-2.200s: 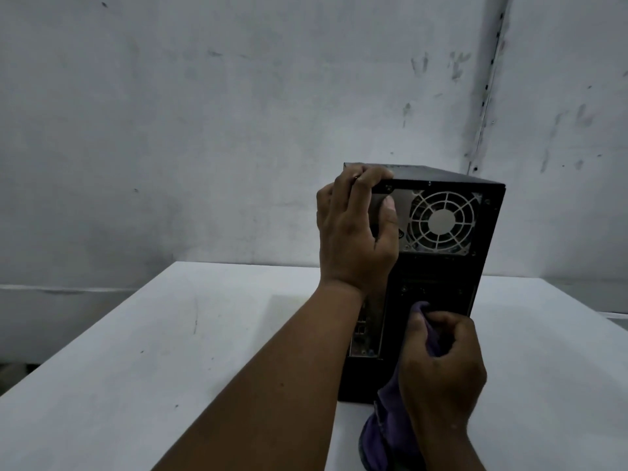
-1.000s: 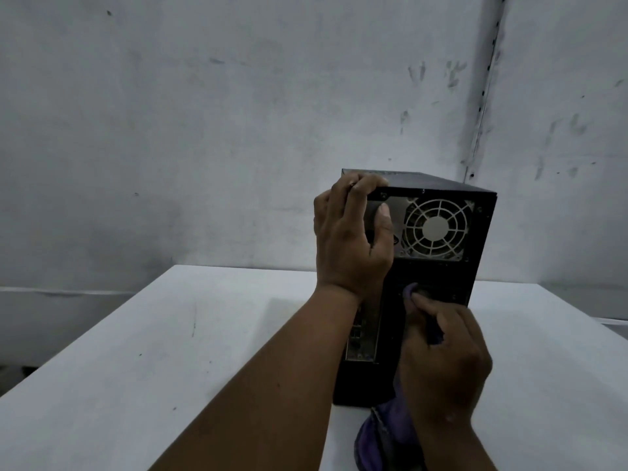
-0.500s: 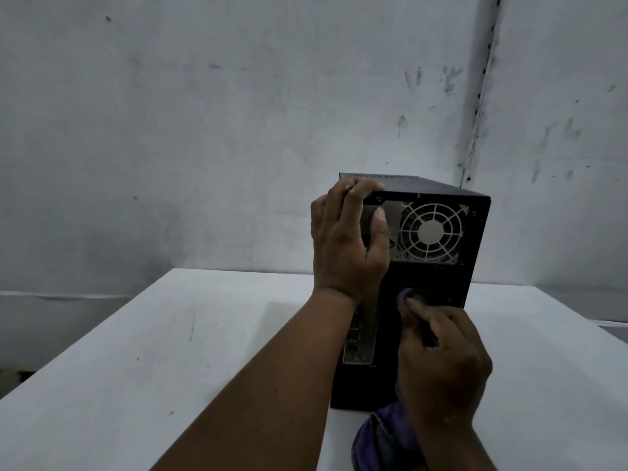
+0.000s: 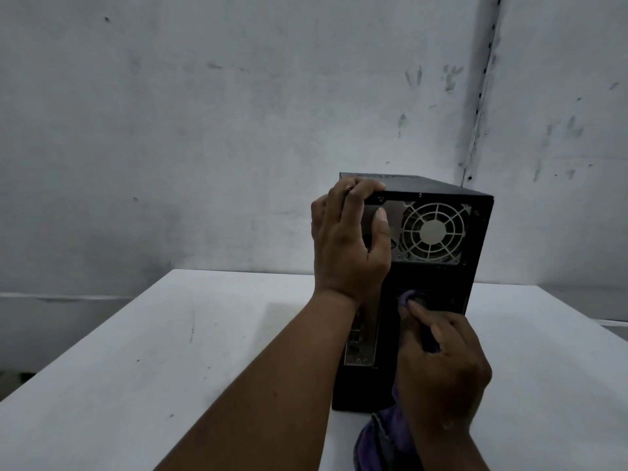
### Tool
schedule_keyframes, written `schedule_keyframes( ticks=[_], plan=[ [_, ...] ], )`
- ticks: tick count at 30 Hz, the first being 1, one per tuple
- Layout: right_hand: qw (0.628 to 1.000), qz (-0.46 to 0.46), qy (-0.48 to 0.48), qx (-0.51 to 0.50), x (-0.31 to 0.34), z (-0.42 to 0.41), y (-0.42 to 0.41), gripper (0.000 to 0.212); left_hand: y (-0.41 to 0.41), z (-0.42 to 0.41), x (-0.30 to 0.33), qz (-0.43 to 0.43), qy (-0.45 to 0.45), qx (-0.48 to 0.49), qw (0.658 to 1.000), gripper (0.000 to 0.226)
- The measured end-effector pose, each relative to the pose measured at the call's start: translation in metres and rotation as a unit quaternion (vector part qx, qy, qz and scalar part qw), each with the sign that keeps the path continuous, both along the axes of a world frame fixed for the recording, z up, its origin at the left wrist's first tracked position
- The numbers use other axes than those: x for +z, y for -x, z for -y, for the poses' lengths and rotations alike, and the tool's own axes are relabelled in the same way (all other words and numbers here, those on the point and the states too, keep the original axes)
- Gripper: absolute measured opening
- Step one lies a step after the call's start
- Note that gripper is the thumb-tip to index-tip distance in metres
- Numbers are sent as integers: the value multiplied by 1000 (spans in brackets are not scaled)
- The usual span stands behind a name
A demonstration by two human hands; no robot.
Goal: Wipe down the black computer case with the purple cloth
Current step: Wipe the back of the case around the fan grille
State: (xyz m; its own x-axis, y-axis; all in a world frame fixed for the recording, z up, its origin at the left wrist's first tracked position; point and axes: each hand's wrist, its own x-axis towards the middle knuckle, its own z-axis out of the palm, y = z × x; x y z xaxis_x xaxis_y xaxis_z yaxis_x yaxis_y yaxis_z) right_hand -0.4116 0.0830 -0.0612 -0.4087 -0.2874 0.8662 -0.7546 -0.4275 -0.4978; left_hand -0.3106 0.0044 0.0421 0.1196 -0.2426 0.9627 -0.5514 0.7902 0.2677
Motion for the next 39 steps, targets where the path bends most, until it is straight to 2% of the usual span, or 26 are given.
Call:
schedule_keyframes(
  ticks=[5, 12, 20, 22, 28, 33, 37, 39],
  plan=[
    [1000, 13, -4, 13, -5, -2, -2, 24, 0, 0, 0, -1, -1, 1, 1000, 34],
    [1000, 24, -18, 8, -18, -1, -3, 19, -1, 1, -1, 1, 2, 1, 1000, 34],
    [999, 38, -32, -4, -61, 1, -2, 17, 0, 1, -2, -5, 8, -5, 1000, 34],
    [1000, 27, -3, -11, -52, 1, 1, 10, 0, 1, -2, -6, 5, -7, 1000, 35],
    [998, 16, 49, -26, -5, 11, 4, 11, -1, 1, -1, 0, 13, -8, 1000, 34],
    [999, 0, 28, -16, -26, 7, -1, 10, -1, 2, -3, -8, 10, -11, 1000, 34],
    [999, -6, -43, -9, -50, -1, 0, 9, -2, -3, -2, -6, -13, -13, 1000, 34],
    [997, 17, -73, 16, -42, -5, 0, 17, -4, -7, -1, -2, -35, -24, 999, 35]
  ],
)
